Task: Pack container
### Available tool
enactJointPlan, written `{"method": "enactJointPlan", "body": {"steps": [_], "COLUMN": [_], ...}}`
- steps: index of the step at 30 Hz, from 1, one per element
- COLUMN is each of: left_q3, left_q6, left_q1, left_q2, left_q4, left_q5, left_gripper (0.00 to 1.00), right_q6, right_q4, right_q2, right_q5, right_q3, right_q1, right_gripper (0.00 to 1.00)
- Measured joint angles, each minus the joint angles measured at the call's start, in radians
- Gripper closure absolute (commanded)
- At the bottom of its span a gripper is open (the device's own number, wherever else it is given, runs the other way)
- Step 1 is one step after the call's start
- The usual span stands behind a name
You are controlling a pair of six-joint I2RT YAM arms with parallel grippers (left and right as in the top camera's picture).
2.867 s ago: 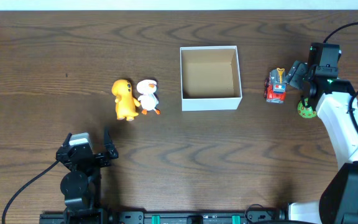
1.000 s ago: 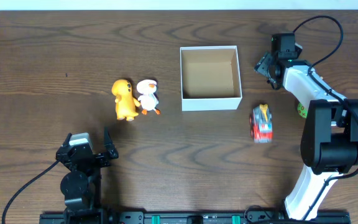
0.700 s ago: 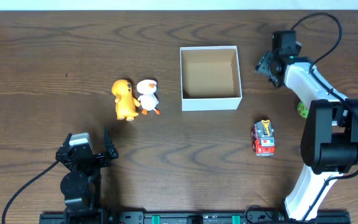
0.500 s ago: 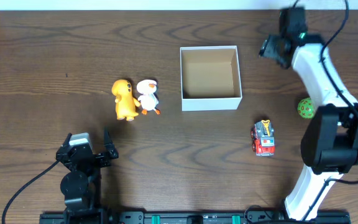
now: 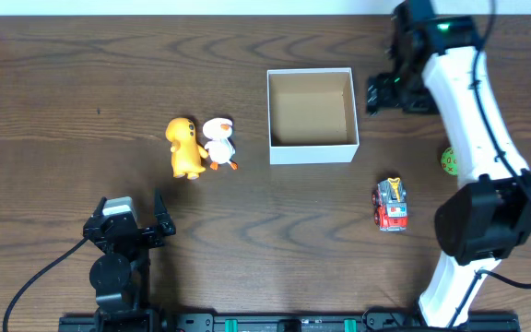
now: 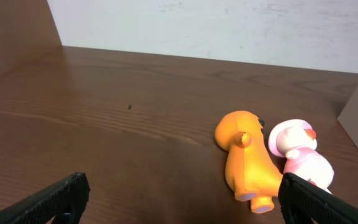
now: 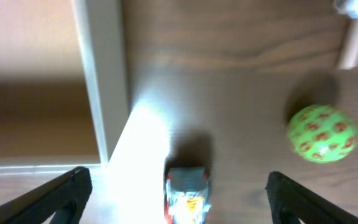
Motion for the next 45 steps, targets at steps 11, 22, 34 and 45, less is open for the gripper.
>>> {"method": "enactJointPlan", "body": {"steps": [11,22,34,45], "left_q3": [0.0,0.0,0.0,0.0], "left_q6": [0.0,0.0,0.0,0.0], "left_q1": [0.0,0.0,0.0,0.0], "left_q2": [0.0,0.0,0.0,0.0], "left_q4": [0.0,0.0,0.0,0.0], "left_q5": [0.0,0.0,0.0,0.0], "left_gripper": [0.02,0.02,0.02,0.02], "right_q6": [0.016,0.056,0.084,0.102], "right_q4": [-0.2,-0.213,-0.107,0.092], "right_q2": [0.0,0.0,-0.091,-0.278], "right_q5": [-0.013,-0.035,-0.056,-0.059], "right_q3": [-0.116,-0.215,-0.463,-0.774], "right_q1": [0.048,0.071,0.071,0.029], "right_gripper": [0.04,0.02,0.01,0.01]}}
